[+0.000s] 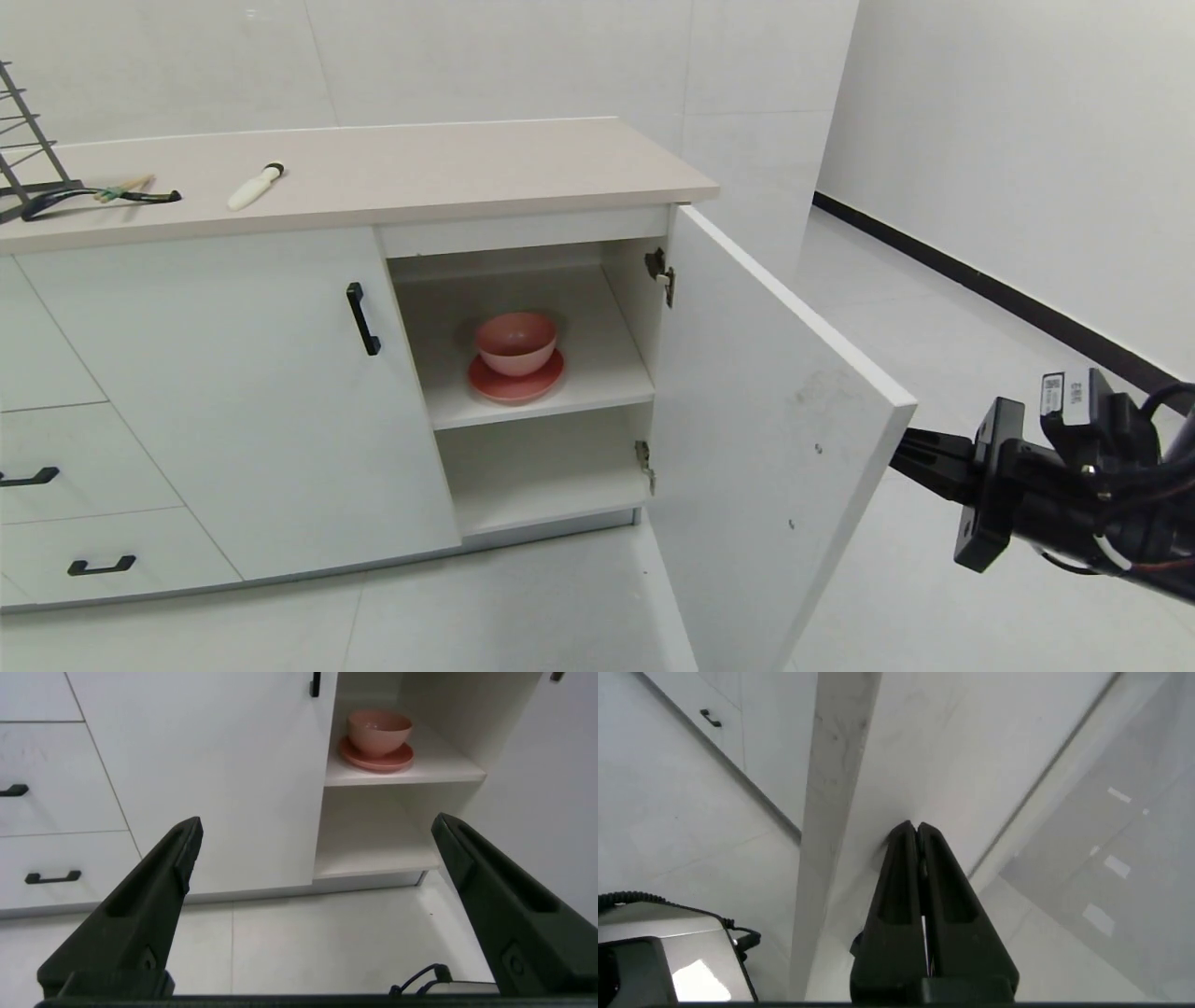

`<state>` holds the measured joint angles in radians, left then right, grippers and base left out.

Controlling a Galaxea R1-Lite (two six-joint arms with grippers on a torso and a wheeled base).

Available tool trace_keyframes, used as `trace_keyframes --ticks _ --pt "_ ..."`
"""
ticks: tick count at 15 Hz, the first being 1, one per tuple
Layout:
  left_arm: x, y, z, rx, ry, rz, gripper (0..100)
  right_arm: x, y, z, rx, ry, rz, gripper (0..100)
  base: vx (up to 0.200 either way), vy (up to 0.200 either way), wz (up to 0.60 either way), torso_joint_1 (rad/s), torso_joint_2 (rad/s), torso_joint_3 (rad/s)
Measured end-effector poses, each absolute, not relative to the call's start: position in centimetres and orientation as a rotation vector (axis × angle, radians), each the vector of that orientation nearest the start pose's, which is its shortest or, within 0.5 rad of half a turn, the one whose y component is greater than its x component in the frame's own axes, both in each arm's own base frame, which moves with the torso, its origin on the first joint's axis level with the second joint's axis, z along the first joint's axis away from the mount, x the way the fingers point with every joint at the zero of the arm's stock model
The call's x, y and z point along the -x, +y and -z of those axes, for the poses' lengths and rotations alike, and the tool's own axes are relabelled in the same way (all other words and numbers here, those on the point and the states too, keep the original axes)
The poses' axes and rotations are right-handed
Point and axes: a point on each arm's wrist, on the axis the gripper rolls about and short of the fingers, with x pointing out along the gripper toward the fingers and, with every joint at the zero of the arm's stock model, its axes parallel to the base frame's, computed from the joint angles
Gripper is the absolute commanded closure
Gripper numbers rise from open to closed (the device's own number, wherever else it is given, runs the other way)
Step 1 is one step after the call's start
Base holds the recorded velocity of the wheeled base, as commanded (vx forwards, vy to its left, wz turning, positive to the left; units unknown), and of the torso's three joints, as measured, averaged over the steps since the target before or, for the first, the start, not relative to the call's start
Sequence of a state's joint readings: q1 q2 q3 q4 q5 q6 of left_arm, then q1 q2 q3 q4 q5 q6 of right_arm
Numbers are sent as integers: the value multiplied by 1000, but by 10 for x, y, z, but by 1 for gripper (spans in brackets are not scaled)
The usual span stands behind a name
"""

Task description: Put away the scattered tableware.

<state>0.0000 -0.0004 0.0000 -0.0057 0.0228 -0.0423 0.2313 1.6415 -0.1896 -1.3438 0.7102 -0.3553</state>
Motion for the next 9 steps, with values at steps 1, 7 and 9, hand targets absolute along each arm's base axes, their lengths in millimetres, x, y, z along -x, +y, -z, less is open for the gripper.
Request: trace_keyframes --ticks 1,7,9 --pt "23 1 -76 42 -6 -23 0 -206 66 -126 304 -71 -957 100 0 0 0 0 0 0" --pt "23 1 -76 42 -6 -23 0 -215 82 -134 311 -120 -1002 100 0 0 0 0 0 0" --pt "23 1 -76 43 -7 -23 0 -218 88 -134 310 -123 -1018 100 0 0 0 0 0 0"
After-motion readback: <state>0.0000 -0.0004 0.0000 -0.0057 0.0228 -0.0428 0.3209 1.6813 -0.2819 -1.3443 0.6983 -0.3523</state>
